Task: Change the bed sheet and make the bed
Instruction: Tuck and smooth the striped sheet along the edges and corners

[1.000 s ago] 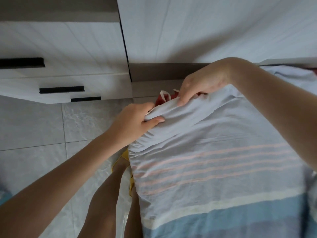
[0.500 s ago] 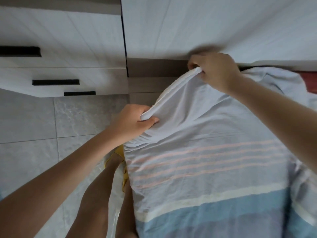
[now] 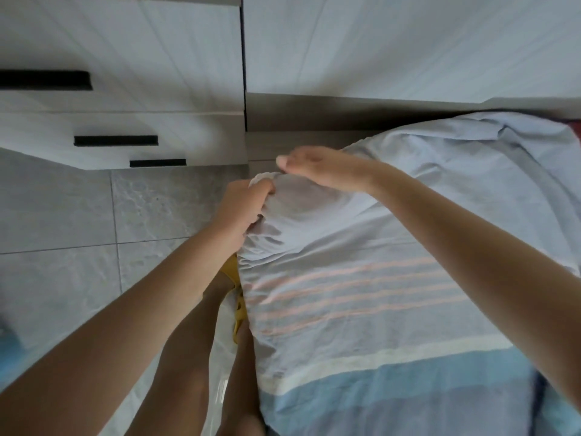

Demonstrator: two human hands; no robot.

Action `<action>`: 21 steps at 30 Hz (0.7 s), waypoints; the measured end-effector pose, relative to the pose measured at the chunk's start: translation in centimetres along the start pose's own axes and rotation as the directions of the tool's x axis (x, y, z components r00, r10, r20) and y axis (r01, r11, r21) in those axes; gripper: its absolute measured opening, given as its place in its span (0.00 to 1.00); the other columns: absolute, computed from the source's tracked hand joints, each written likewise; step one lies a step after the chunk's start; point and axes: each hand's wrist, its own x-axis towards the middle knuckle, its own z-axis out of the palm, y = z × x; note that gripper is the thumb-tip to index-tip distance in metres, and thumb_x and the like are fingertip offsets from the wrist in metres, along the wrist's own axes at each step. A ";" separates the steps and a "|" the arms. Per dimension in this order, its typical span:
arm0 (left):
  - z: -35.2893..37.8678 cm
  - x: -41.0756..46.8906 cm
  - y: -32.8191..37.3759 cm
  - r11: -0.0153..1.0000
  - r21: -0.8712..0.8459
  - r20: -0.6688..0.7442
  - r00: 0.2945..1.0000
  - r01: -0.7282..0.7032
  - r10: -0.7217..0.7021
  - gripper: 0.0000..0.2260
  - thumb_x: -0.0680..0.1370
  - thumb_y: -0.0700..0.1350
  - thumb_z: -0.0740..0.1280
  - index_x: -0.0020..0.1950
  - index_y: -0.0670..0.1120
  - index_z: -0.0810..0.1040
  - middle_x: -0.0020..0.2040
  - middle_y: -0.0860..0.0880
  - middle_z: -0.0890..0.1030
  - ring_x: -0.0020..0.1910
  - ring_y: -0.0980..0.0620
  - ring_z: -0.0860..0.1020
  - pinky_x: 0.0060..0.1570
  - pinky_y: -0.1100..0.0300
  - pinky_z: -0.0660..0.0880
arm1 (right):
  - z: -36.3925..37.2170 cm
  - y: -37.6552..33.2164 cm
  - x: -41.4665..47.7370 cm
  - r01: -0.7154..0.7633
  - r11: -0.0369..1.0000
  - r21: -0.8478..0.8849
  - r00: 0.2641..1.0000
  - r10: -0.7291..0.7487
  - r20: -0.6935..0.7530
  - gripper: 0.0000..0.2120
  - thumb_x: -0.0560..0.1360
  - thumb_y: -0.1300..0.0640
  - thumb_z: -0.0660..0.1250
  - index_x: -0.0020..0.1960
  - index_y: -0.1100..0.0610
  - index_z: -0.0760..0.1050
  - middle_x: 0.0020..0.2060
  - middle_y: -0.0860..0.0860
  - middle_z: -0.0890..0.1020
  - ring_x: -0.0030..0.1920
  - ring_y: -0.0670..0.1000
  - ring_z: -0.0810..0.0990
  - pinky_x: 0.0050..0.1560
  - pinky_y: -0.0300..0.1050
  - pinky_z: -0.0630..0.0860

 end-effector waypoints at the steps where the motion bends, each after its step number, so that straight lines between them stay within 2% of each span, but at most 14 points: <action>1: 0.1 0.3 0.4 0.999 -0.012 0.015 0.999 0.045 -0.044 0.06 0.75 0.43 0.65 0.39 0.43 0.75 0.33 0.47 0.72 0.35 0.48 0.71 0.32 0.62 0.65 | 0.1 -0.3 -0.7 0.035 0.999 -0.013 0.990 -0.033 0.136 0.30 0.74 0.35 0.61 0.70 0.49 0.66 0.63 0.44 0.73 0.63 0.46 0.72 0.61 0.42 0.69; 2: 0.2 0.6 0.8 0.995 -0.015 0.038 0.995 0.095 -0.094 0.05 0.76 0.42 0.65 0.43 0.42 0.76 0.35 0.45 0.74 0.36 0.47 0.73 0.33 0.61 0.68 | 0.2 -0.6 -1.3 0.087 0.995 -0.046 0.971 -0.074 0.227 0.36 0.70 0.35 0.67 0.73 0.47 0.62 0.67 0.43 0.70 0.66 0.45 0.69 0.65 0.41 0.67; 4: 0.1 1.4 1.1 0.987 0.006 0.048 0.986 0.159 -0.159 0.08 0.77 0.42 0.65 0.51 0.39 0.78 0.43 0.42 0.78 0.44 0.43 0.77 0.43 0.54 0.75 | 0.5 -1.0 -1.5 0.208 0.954 -0.216 0.945 -0.139 0.296 0.53 0.62 0.41 0.78 0.77 0.43 0.48 0.73 0.42 0.62 0.69 0.45 0.64 0.68 0.41 0.64; 5: -0.1 1.9 1.0 0.991 0.050 0.041 0.991 0.124 -0.126 0.07 0.78 0.41 0.64 0.52 0.38 0.78 0.44 0.41 0.78 0.46 0.42 0.78 0.44 0.55 0.75 | 0.8 -1.2 -1.2 0.262 0.895 -0.360 0.942 -0.156 0.297 0.57 0.61 0.44 0.80 0.77 0.42 0.45 0.73 0.43 0.62 0.69 0.47 0.65 0.68 0.43 0.65; 6: -0.3 2.5 0.8 0.990 0.133 0.030 0.998 0.046 -0.050 0.05 0.78 0.40 0.63 0.48 0.39 0.77 0.41 0.41 0.78 0.44 0.43 0.78 0.41 0.60 0.75 | 1.1 -1.3 -1.0 0.294 0.824 -0.485 0.946 -0.175 0.274 0.58 0.60 0.47 0.80 0.77 0.42 0.44 0.72 0.45 0.66 0.65 0.49 0.69 0.65 0.46 0.69; 7: -0.8 2.9 0.5 0.973 0.216 0.010 0.997 -0.077 0.076 0.05 0.78 0.39 0.63 0.43 0.41 0.75 0.37 0.43 0.77 0.40 0.45 0.77 0.36 0.65 0.73 | 1.5 -1.5 -0.7 0.304 0.767 -0.565 0.950 -0.204 0.234 0.54 0.62 0.49 0.79 0.77 0.43 0.48 0.67 0.47 0.71 0.60 0.51 0.74 0.61 0.48 0.72; 9: -2.2 3.3 -1.0 0.890 0.303 -0.045 0.928 -0.340 0.369 0.07 0.77 0.39 0.63 0.39 0.42 0.70 0.35 0.47 0.72 0.37 0.45 0.74 0.33 0.66 0.69 | 1.6 -1.7 -0.2 0.265 0.766 -0.586 0.964 -0.233 0.132 0.42 0.63 0.50 0.77 0.72 0.47 0.61 0.55 0.48 0.79 0.51 0.52 0.77 0.52 0.50 0.76; 11: -3.6 1.9 -3.0 0.802 0.290 -0.232 0.775 -0.522 0.588 0.02 0.76 0.38 0.61 0.45 0.40 0.70 0.43 0.47 0.70 0.45 0.48 0.72 0.43 0.67 0.68 | 1.5 -1.7 0.0 0.203 0.796 -0.570 0.977 -0.200 0.069 0.30 0.64 0.49 0.75 0.63 0.51 0.71 0.49 0.48 0.80 0.48 0.52 0.78 0.49 0.50 0.77; 12: -4.1 0.7 -4.1 0.753 0.321 -0.321 0.682 -0.575 0.658 0.04 0.75 0.36 0.60 0.49 0.39 0.70 0.48 0.47 0.68 0.48 0.52 0.69 0.49 0.69 0.66 | 1.6 -1.7 0.1 0.186 0.805 -0.563 0.981 -0.186 0.057 0.27 0.64 0.49 0.74 0.61 0.52 0.72 0.48 0.49 0.80 0.47 0.51 0.77 0.49 0.51 0.77; 13: -4.4 -0.4 -5.3 0.702 0.350 -0.337 0.616 -0.620 0.712 0.07 0.74 0.35 0.60 0.51 0.39 0.69 0.50 0.46 0.66 0.50 0.56 0.67 0.53 0.70 0.65 | 1.7 -1.5 0.3 0.176 0.816 -0.551 0.983 -0.180 0.047 0.26 0.64 0.48 0.74 0.60 0.53 0.73 0.47 0.49 0.81 0.46 0.51 0.77 0.49 0.50 0.78; 14: -4.4 -1.2 -6.5 0.674 0.356 -0.308 0.600 -0.647 0.738 0.09 0.73 0.36 0.60 0.52 0.40 0.69 0.52 0.46 0.65 0.52 0.59 0.66 0.55 0.68 0.64 | 1.8 -1.4 0.3 0.169 0.828 -0.534 0.983 -0.182 0.029 0.24 0.64 0.48 0.73 0.58 0.52 0.74 0.46 0.49 0.80 0.45 0.50 0.77 0.47 0.49 0.77; 17: -3.4 -2.9 -9.5 0.664 0.320 -0.048 0.689 -0.676 0.724 0.20 0.72 0.47 0.64 0.60 0.41 0.65 0.59 0.49 0.62 0.61 0.61 0.64 0.62 0.63 0.66 | 2.0 -1.1 0.6 0.121 0.855 -0.504 0.984 -0.171 -0.053 0.20 0.64 0.46 0.72 0.53 0.52 0.74 0.46 0.49 0.77 0.43 0.50 0.76 0.36 0.43 0.70; 19: -2.1 -2.5 -9.7 0.680 0.275 0.111 0.725 -0.680 0.680 0.31 0.72 0.53 0.67 0.70 0.47 0.58 0.67 0.52 0.57 0.67 0.61 0.60 0.65 0.69 0.61 | 1.7 -1.1 0.7 0.076 0.848 -0.525 0.988 -0.135 -0.075 0.18 0.64 0.43 0.71 0.48 0.51 0.73 0.43 0.48 0.73 0.43 0.50 0.74 0.34 0.43 0.65; 21: -0.4 -1.3 -8.6 0.727 0.199 0.179 0.754 -0.657 0.632 0.41 0.70 0.56 0.70 0.75 0.49 0.49 0.72 0.52 0.54 0.71 0.64 0.56 0.66 0.73 0.57 | 1.7 -1.1 0.8 0.053 0.837 -0.545 0.989 -0.119 -0.088 0.17 0.64 0.43 0.71 0.45 0.52 0.73 0.39 0.48 0.74 0.40 0.49 0.74 0.32 0.43 0.65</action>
